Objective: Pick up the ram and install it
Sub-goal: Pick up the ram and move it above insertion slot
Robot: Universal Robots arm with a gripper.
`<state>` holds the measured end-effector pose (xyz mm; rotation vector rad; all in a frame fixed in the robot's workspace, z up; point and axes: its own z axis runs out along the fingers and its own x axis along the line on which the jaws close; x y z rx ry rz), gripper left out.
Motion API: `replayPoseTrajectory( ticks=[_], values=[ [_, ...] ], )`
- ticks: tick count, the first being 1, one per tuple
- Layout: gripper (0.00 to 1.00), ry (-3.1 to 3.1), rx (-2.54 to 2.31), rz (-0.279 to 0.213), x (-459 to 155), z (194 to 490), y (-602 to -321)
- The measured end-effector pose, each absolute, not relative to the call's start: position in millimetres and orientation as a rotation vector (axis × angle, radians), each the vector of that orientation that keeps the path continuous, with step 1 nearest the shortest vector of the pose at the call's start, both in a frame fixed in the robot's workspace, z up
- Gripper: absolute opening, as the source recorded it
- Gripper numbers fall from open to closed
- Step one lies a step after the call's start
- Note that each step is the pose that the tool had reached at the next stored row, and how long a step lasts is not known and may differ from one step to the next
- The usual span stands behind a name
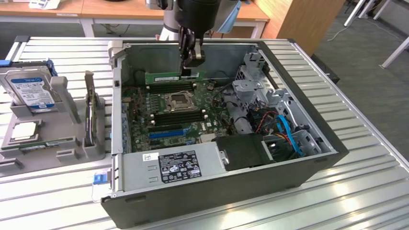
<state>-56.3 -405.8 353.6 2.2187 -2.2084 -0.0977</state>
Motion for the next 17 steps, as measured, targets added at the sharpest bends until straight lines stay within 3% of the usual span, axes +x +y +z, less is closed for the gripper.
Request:
replayPoseTrajectory(
  ticks=[17],
  values=[
    [0.11,-2.207,2.217,-0.1,-40.3,353.5,-405.9]
  ],
)
